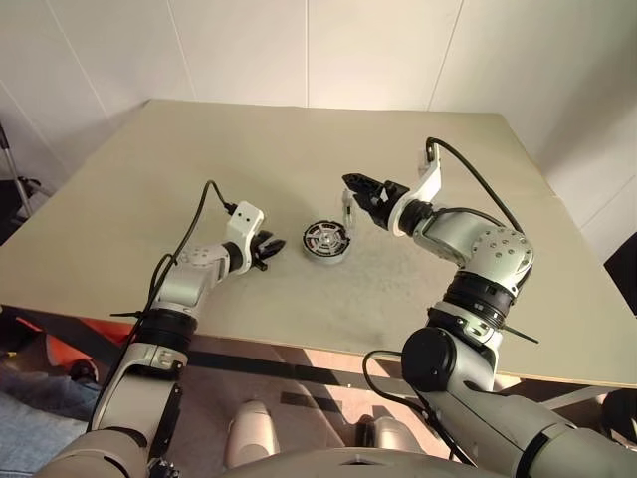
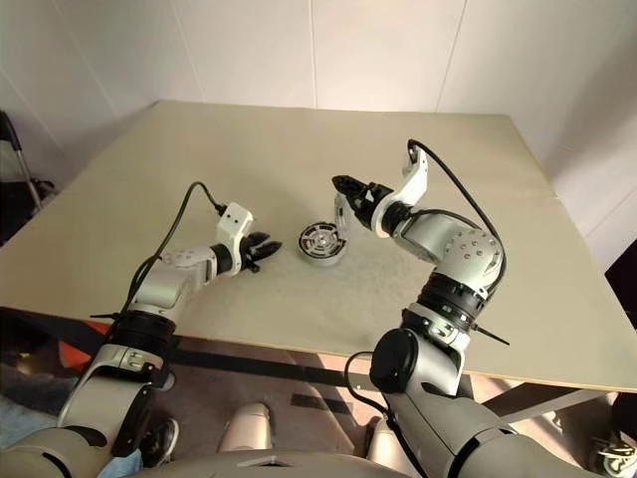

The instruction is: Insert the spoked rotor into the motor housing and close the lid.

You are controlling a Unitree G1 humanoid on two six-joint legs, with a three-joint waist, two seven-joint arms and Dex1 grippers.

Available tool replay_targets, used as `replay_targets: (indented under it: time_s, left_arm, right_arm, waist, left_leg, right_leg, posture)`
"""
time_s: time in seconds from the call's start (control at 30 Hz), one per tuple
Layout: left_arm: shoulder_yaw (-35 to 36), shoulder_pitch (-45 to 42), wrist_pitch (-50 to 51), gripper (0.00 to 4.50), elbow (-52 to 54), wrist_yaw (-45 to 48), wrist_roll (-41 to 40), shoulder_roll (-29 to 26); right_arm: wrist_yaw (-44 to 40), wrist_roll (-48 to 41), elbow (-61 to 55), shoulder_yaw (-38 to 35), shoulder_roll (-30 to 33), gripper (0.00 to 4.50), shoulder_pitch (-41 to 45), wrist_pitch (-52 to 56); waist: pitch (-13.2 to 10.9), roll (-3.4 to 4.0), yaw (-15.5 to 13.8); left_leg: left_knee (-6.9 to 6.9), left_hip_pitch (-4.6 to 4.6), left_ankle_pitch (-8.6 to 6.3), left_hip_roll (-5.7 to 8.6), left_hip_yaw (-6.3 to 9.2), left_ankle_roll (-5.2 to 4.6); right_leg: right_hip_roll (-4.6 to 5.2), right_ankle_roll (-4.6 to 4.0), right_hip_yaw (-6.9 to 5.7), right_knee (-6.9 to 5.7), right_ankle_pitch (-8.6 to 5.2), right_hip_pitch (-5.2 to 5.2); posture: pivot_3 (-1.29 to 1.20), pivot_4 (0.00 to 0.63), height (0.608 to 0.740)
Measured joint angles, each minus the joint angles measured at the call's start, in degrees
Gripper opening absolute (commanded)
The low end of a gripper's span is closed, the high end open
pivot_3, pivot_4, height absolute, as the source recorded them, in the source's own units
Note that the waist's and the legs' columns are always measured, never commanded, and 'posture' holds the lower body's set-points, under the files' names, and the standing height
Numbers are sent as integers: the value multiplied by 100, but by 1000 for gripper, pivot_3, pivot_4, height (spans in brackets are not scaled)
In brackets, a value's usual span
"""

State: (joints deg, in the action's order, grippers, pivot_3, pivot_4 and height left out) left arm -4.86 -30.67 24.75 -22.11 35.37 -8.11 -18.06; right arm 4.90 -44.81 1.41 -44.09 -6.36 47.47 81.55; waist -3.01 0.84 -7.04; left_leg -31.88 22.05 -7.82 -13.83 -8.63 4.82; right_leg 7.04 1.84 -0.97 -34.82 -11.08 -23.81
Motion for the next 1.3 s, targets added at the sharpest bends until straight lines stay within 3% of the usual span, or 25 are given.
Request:
replay_targets:
  time_s: [0.27,0.37,0.53,0.63,0.73,0.97,1.3]
  left_arm:
    - [88,-37,-67,2007,-82,-60,22,-31]
    - [87,-58,-84,2007,-136,-63,25,-28]
    - [89,-83,-130,2007,-221,-63,33,-29]
    - [86,-107,-132,2007,-246,-59,34,-15]
    - [87,-111,-132,2007,-245,-57,33,-17]
    - [86,-41,-122,2007,-195,-64,30,3]
    - [88,42,-94,2007,-14,-93,28,3]
  right_arm:
    - [73,7,27,386,69,3022,-194,-132]
    - [-384,129,-80,1191,356,3022,-509,-415]
    - [-1850,1187,-324,3441,1538,3022,-1180,-2096]
    - [-2553,1868,54,4432,1914,3585,-1380,-3123]
    - [-3000,2320,510,4920,1993,4467,-1433,-3850]
    - [-3138,3068,1609,5337,1681,4467,-1161,-5018]
    - [-3200,3356,2357,5255,1499,4467,-833,-5491]
  waist:
    - [0,0,-7]
    - [0,0,-12]
    - [1,-2,-36]
    - [0,-3,-19]
    - [0,-4,-6]
    - [0,-5,12]
    - [1,-8,13]
  left_leg:
    - [3,1,2,0,0,3]
    - [3,3,2,0,0,4]
    - [1,4,2,-1,3,4]
    - [-4,5,2,-1,3,4]
    - [-8,8,2,-1,3,3]
    - [-34,18,-10,-3,3,-17]
    - [-38,14,-11,-4,4,-20]
  right_leg:
    - [0,1,0,1,0,-3]
    - [1,1,-1,1,0,-2]
    - [2,2,-4,3,0,3]
    - [1,1,-4,2,1,3]
    - [1,0,-4,0,1,2]
    - [2,-4,-4,-5,2,3]
    - [2,-5,-4,-8,3,10]
  posture:
    - [0,0,740]
    - [0,0,740]
    - [0,0,740]
    - [0,0,740]
    - [0,0,740]
    - [0,0,740]
    - [0,0,740]
